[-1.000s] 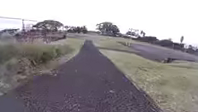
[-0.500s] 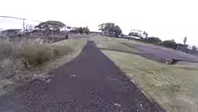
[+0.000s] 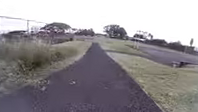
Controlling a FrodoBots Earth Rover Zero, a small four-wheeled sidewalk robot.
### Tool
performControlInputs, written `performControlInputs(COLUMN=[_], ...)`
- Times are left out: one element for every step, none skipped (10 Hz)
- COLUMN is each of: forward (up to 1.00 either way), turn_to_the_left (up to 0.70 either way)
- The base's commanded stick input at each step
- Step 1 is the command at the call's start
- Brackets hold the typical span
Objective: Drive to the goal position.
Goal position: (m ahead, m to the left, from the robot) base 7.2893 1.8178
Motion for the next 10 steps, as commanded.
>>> performControlInputs(forward=[0.70,0.70,0.70,0.70,0.70,0.70,0.70,0.70,0.70,0.70], turn_to_the_left=[0.00,0.00,0.00,0.00,0.00,0.00,0.00,0.00,0.00,0.00])
